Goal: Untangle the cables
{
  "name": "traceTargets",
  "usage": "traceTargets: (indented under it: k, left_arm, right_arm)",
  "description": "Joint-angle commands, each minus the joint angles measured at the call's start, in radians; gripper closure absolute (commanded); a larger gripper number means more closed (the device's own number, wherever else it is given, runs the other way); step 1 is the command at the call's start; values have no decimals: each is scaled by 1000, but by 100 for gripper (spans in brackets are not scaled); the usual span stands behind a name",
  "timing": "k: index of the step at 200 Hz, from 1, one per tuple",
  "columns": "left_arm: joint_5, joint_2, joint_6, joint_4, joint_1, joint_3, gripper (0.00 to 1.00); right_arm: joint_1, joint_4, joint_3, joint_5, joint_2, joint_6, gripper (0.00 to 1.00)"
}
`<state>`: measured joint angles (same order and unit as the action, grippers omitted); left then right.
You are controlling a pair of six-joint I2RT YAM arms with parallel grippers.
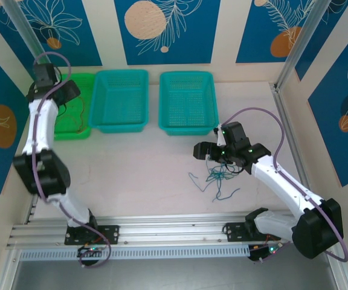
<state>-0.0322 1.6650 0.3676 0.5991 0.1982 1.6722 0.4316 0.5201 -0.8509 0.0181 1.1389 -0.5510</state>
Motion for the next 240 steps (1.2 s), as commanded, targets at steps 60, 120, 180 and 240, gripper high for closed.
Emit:
traceTargets:
  k: [60, 120, 180, 240]
  left_arm:
    - [80, -494, 76, -272, -643, -504, 31]
    - [147, -435, 219, -466, -968, -755, 34]
    - [94, -309, 468, -656, -1124, -900, 28]
    - [92, -151, 672, -812, -1168, -944, 15]
  right_arm:
    - [-260, 127, 23, 57, 25, -161, 0]
    - [-350, 101, 149, -70, 54, -181, 1]
    - [-198, -7, 217, -132, 92, -247, 20]
    - [-27, -67, 174, -94, 170, -332, 23]
